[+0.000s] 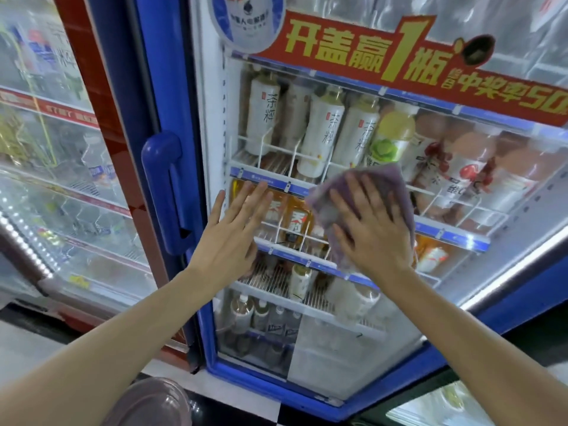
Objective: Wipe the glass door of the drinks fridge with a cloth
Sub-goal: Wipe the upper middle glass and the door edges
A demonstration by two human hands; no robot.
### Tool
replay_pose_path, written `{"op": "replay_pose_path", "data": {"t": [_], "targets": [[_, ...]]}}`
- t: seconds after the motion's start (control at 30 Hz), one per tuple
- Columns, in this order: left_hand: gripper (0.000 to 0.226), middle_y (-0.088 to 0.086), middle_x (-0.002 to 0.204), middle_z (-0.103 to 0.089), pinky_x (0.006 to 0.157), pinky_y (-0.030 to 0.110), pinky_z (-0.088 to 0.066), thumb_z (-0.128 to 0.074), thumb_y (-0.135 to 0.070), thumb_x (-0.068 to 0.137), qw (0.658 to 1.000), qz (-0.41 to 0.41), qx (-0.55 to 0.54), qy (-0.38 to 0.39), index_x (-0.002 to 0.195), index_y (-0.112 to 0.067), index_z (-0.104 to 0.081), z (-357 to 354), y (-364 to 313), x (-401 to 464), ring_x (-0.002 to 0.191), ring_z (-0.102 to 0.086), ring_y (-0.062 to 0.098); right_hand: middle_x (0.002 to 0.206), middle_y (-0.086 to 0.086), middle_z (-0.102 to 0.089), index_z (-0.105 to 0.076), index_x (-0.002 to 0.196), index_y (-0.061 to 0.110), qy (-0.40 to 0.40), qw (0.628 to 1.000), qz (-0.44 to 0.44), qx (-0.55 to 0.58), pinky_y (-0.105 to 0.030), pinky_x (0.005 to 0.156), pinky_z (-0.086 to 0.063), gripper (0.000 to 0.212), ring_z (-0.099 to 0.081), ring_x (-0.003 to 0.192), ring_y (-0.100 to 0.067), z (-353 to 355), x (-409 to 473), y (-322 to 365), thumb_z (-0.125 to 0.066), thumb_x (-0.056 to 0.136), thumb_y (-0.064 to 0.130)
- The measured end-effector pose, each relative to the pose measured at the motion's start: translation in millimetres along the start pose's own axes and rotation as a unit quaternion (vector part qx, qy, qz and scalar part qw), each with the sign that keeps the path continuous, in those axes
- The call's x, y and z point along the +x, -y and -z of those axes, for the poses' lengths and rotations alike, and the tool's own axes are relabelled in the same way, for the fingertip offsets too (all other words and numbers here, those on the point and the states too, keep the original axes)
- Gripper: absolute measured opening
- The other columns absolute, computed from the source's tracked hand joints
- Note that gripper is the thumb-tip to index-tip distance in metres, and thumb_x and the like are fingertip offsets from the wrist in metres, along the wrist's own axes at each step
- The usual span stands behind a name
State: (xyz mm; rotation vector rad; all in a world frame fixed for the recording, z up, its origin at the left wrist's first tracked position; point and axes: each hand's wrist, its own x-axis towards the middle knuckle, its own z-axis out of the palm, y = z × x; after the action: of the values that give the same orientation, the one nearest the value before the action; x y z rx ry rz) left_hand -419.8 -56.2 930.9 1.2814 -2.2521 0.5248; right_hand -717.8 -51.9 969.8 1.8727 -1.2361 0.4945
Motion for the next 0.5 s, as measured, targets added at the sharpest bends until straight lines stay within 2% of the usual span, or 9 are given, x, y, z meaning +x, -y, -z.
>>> {"op": "replay_pose_path", "data": {"t": [0.13,0.2,0.27,0.33,0.4,0.5], "targets": [[0.091,0.004,0.177,0.004,0.130,0.056,0.005,-0.052,-0.016,0.093,1.000,-0.009,-0.006,0.000,0.168,-0.015,0.000,1.9,3.9,-0.7,0.163,0.000,0.027,0.177,-0.002,0.007,-0.016,0.168,0.025,-0.039,0.998,-0.028,-0.028,-0.044,0.130,0.012,0.067,0.008,0.163,-0.023,-0.3,24.0,8.6,-0.036,0.108,0.045],[0.091,0.004,0.177,0.004,0.130,0.055,0.005,-0.052,-0.017,0.093,1.000,-0.018,-0.010,-0.001,0.168,-0.015,-0.001,2.9,8.5,-0.8,0.163,0.000,0.026,0.177,-0.004,0.003,-0.017,0.168,0.022,-0.011,1.000,-0.003,-0.015,-0.043,0.130,0.013,0.068,0.011,0.163,-0.022,-12.7,6.1,23.8,-0.039,0.107,0.042],[0.090,0.004,0.177,0.003,0.130,0.056,0.001,-0.052,-0.017,0.093,0.999,-0.031,-0.009,-0.003,0.168,-0.014,-0.002,3.7,13.4,-1.2,0.163,-0.001,0.025,0.175,-0.004,-0.010,-0.023,0.165,0.019,0.043,0.998,0.044,0.007,-0.038,0.129,0.015,0.068,0.012,0.162,-0.020,-29.3,-23.1,46.8,-0.049,0.105,0.037],[0.089,0.005,0.177,0.002,0.130,0.056,-0.002,-0.052,-0.016,0.093,0.999,-0.046,-0.008,-0.007,0.168,-0.014,-0.003,3.3,19.1,-0.8,0.163,-0.002,0.025,0.174,-0.003,-0.017,-0.029,0.164,0.016,0.078,0.994,0.079,-0.001,-0.037,0.130,0.011,0.069,0.009,0.163,-0.019,-42.4,-47.4,64.4,-0.056,0.103,0.034],[0.088,0.005,0.177,0.001,0.130,0.056,-0.003,-0.051,-0.015,0.094,0.998,-0.057,-0.011,-0.012,0.168,-0.015,-0.004,5.0,26.1,-1.8,0.163,-0.002,0.025,0.173,-0.005,-0.015,-0.030,0.164,0.014,0.090,0.992,0.083,-0.013,-0.038,0.132,0.005,0.069,0.005,0.163,-0.020,-45.7,-57.5,70.7,-0.054,0.103,0.035],[0.083,0.007,0.177,-0.001,0.130,0.056,-0.006,-0.048,-0.015,0.096,0.997,-0.068,-0.005,-0.032,0.168,-0.015,-0.006,12.7,37.5,-7.5,0.163,-0.002,0.027,0.177,-0.002,-0.005,-0.026,0.166,0.016,0.093,0.990,0.100,-0.027,-0.038,0.130,0.008,0.070,0.003,0.164,-0.018,-33.6,-42.2,61.2,-0.051,0.104,0.036]]}}
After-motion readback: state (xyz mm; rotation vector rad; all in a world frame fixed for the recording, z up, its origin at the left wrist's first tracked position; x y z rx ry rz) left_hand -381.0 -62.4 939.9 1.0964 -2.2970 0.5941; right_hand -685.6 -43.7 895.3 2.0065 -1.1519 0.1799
